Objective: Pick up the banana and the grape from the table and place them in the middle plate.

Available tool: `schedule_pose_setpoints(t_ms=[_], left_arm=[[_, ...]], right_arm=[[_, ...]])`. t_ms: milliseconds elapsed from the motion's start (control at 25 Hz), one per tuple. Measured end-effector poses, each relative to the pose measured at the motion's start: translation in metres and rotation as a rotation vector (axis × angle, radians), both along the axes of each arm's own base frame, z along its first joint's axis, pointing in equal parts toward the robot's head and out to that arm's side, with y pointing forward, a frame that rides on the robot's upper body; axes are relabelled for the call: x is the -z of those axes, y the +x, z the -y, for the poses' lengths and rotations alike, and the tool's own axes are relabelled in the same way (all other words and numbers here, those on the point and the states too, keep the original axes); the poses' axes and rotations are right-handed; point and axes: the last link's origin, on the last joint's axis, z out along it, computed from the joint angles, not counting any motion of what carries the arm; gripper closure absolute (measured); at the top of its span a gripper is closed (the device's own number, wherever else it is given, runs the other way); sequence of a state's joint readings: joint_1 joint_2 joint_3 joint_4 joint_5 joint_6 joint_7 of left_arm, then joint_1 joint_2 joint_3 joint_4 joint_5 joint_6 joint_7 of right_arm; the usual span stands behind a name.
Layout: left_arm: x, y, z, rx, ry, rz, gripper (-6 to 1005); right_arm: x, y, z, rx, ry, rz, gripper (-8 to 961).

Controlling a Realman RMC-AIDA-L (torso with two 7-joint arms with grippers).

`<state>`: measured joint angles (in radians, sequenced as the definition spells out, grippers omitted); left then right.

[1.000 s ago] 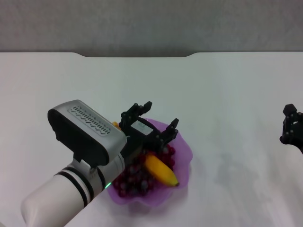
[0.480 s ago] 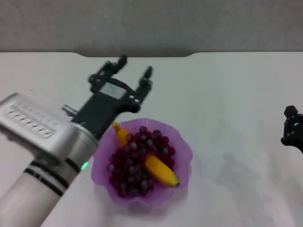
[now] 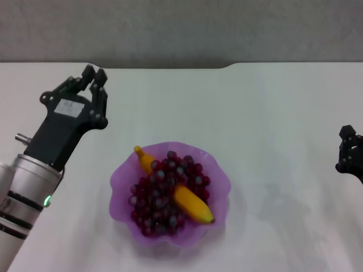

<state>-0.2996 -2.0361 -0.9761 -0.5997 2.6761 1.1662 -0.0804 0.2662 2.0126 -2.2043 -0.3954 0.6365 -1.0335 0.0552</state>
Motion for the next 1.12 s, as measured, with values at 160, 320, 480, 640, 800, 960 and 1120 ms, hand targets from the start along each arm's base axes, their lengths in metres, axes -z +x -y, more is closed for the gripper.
schedule_pose_setpoints(t_ms=[160, 320, 480, 640, 800, 960, 1120], left_arm=[[-0.002, -0.016, -0.005, -0.023, 0.007, -0.053, 789], [-0.006, -0.026, -0.008, -0.054, 0.022, -0.083, 812], [-0.012, -0.047, -0.016, -0.135, 0.030, -0.127, 824], [-0.022, -0.060, -0.019, -0.218, 0.071, -0.091, 825], [-0.024, -0.068, -0.021, -0.271, 0.074, -0.077, 818], [-0.020, -0.073, -0.026, -0.316, 0.046, -0.092, 816], [-0.020, -0.074, -0.028, -0.327, 0.039, -0.095, 820]], right_arm=[[0.000, -0.001, -0.001, -0.003, 0.000, 0.001, 953], [0.001, -0.001, -0.003, 0.005, -0.004, 0.001, 953], [0.004, 0.001, -0.007, 0.032, -0.029, 0.011, 953], [0.003, 0.002, -0.010, 0.038, -0.029, 0.016, 953], [-0.002, 0.011, -0.011, 0.067, -0.014, 0.028, 953], [-0.014, 0.023, -0.012, 0.125, 0.036, 0.016, 953], [-0.029, 0.037, -0.011, 0.200, 0.114, -0.018, 953]])
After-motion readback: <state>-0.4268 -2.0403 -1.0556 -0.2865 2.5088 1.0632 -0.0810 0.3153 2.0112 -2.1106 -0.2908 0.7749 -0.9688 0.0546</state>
